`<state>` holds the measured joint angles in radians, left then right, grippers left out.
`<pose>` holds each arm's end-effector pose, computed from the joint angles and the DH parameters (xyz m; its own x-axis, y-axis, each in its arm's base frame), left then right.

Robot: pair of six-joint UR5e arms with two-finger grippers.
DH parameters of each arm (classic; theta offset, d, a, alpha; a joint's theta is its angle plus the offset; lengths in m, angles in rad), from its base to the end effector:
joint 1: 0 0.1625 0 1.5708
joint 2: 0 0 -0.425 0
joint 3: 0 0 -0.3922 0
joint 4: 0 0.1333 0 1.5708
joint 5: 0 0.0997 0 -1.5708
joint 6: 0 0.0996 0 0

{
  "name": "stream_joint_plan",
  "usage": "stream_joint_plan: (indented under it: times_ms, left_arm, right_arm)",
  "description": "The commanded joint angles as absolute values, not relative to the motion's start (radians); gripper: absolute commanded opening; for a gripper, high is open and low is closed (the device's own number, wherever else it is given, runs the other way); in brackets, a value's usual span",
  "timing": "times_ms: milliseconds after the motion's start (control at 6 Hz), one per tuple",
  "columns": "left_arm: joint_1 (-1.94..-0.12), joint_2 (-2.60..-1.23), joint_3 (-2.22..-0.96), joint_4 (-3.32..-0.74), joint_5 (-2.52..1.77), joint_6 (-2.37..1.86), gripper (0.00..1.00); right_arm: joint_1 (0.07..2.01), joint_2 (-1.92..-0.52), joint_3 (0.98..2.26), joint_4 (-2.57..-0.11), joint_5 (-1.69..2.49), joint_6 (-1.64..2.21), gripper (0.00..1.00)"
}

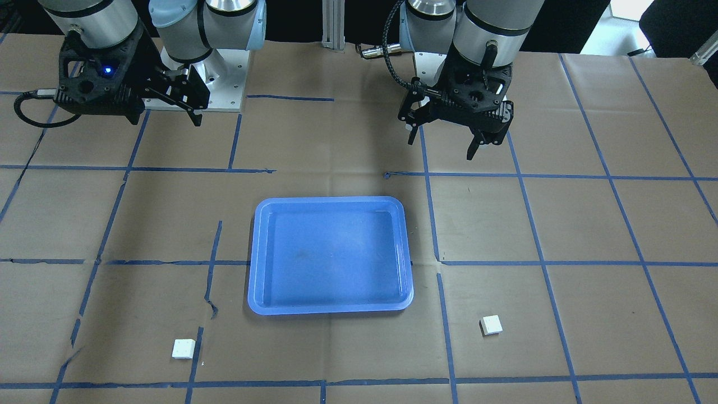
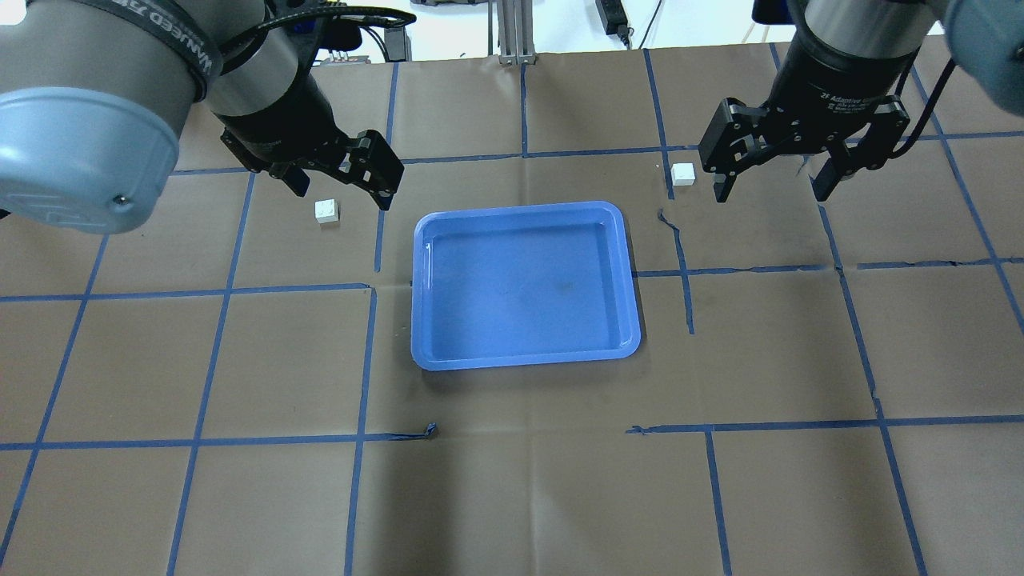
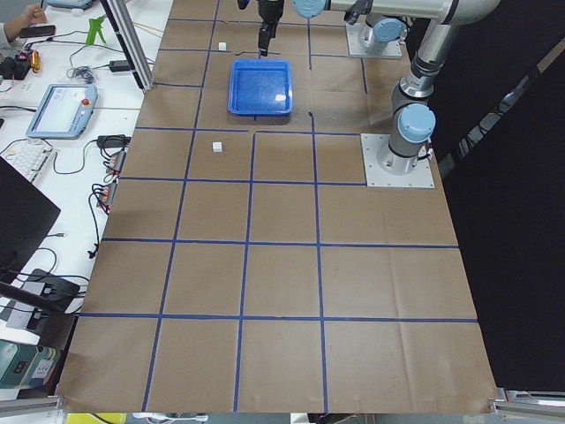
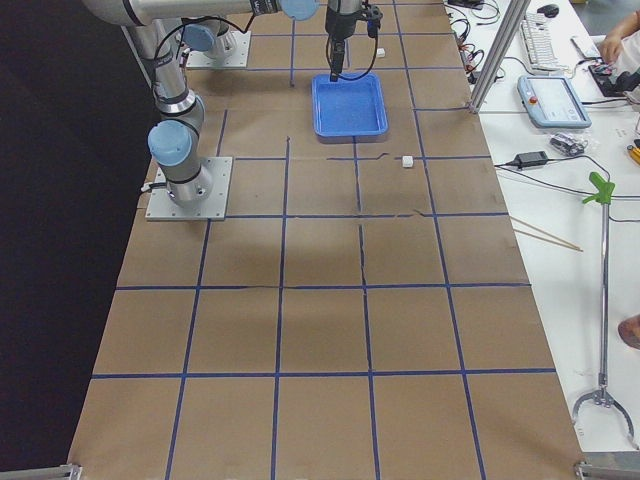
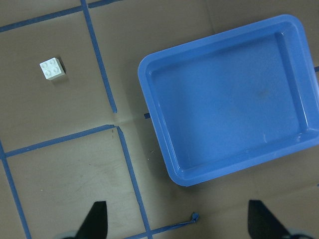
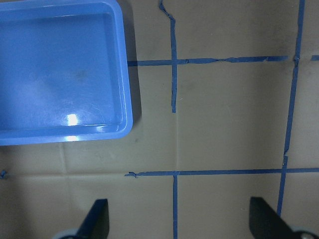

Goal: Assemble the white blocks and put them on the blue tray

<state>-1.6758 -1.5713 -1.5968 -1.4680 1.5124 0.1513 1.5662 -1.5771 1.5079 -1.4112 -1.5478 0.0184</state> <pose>-0.1907 -0.4819 0.4856 -0.9652 0.2573 0.0460 0.2529 0.9638 -0.0841 0.1334 -0.4795 0.5064 -0.9995 0.0250 -0.0212 0.0230 0.9956 0.0907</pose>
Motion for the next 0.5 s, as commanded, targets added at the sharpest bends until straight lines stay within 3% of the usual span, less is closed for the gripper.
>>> stream_joint_plan:
  times_ms: [0,333]
  left_arm:
    - [-1.631,-1.58,-1.605,-1.471,1.517,0.155,0.99]
    - [-1.522,-1.678,-1.608,-1.454,1.517,0.163,0.99]
  right_arm:
    - [1.566,-1.577,1.506,-1.411,-1.548,0.018,1.0]
    - [1.566,-1.577,1.506,-1.413,-1.548,0.018,1.0]
